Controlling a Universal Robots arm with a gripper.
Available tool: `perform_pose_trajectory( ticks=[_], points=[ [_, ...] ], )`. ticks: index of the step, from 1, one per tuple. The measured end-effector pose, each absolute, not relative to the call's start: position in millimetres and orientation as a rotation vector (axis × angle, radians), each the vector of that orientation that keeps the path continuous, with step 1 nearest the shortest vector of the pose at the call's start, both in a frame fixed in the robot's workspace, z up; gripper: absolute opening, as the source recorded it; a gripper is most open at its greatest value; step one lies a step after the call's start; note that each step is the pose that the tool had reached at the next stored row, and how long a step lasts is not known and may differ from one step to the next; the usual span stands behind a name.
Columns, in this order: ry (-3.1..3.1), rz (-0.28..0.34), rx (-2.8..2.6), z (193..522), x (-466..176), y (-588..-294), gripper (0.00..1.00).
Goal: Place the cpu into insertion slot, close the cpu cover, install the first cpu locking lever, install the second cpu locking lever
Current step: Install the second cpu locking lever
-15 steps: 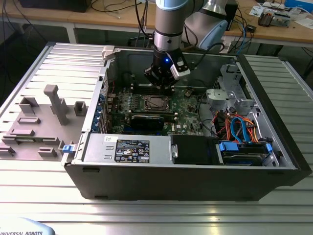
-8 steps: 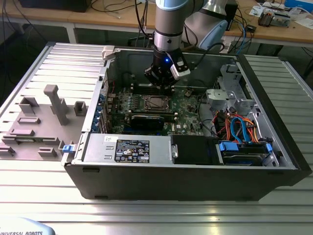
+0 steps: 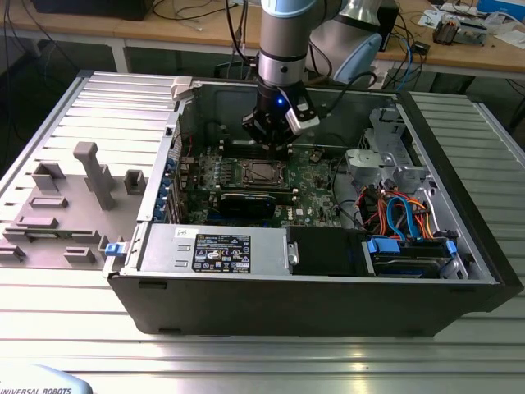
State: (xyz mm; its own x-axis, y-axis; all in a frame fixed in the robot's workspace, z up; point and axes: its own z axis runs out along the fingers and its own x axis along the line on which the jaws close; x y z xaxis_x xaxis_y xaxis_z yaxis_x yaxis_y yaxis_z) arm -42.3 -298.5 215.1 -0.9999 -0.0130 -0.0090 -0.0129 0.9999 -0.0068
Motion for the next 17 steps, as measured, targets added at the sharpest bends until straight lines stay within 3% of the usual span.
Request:
perform_pose_trajectory(
  ticks=[6,17],
  points=[
    [3.132,-0.012,-0.02,234.1,-42.3,-298.5,0.11],
    [3.132,-0.012,-0.02,235.1,-42.3,-306.3,0.11]
  ],
)
